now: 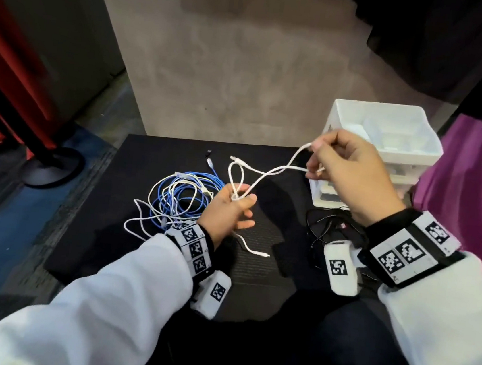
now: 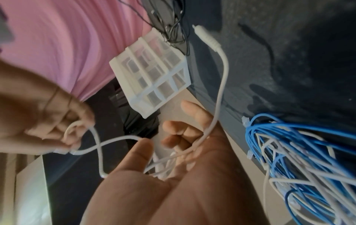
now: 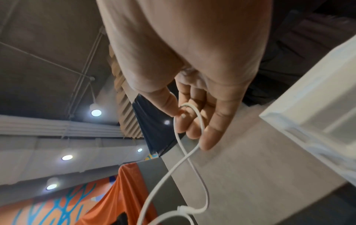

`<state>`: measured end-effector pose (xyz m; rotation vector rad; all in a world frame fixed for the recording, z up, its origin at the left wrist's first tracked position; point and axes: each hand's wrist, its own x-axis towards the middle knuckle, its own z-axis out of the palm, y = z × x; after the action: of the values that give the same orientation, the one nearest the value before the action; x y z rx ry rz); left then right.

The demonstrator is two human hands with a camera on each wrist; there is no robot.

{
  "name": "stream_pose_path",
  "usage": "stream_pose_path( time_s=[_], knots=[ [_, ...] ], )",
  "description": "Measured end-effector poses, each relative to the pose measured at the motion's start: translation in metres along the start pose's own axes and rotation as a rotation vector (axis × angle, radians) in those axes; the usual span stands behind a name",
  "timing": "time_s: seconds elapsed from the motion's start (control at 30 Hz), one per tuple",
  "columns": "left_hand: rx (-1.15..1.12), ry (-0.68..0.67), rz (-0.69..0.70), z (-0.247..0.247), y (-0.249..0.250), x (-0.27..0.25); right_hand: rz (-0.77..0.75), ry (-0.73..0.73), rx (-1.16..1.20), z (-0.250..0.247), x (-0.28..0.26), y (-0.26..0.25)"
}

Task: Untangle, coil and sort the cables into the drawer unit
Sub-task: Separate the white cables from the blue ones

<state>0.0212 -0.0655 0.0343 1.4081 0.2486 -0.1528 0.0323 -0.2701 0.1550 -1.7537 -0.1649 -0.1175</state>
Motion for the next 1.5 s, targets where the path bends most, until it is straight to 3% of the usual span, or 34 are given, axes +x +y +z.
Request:
stream_pose_path(
  time_s=[0.17, 0.3, 0.47, 0.57, 0.63, 0.77, 0.9, 1.03, 1.23, 1.37, 1.5],
  knots=[
    [-0.257, -0.091, -0.078, -0.011, 0.028, -0.012, 0.12, -0.201, -0.109, 0.033, -0.021, 0.048],
    [-0.375, -0.078, -0.104, -0.021, 0.031, -0.014, 0.111, -0.362, -0.162, 0.071, -0.037, 0.077],
    [-0.384, 0.098, -0.152, -0.042, 0.038, -0.016, 0.087, -0.511, -0.212, 0.115, -0.042, 0.088],
    [-0.402, 0.243, -0.119, -0.08, 0.044, -0.013, 0.102, -0.533, -0.221, 0.133, -0.04, 0.086],
    [-0.402, 0.271, -0.111, -0.113, 0.053, -0.01, 0.082, -0.548, -0.277, 0.142, -0.033, 0.087],
    [-0.278, 0.334, -0.1, -0.176, 0.078, -0.007, -0.036, -0.55, -0.58, 0.169, -0.015, 0.095],
    [-0.108, 0.407, -0.13, -0.217, 0.091, -0.004, -0.139, -0.715, -0.752, 0.214, -0.004, 0.102],
    [-0.034, 0.393, -0.208, -0.242, 0.093, 0.002, -0.123, -0.829, -0.947, 0.237, 0.0, 0.121],
    [0.156, 0.435, -0.163, -0.265, 0.091, 0.022, -0.178, -0.798, -1.045, 0.203, -0.001, 0.136],
    [0.472, 0.422, -0.051, -0.258, 0.077, 0.044, -0.131, -0.838, -1.01, 0.165, -0.002, 0.145],
    [0.803, 0.363, -0.089, -0.251, 0.058, 0.067, -0.122, -0.842, -1.01, 0.148, 0.002, 0.145]
  ],
)
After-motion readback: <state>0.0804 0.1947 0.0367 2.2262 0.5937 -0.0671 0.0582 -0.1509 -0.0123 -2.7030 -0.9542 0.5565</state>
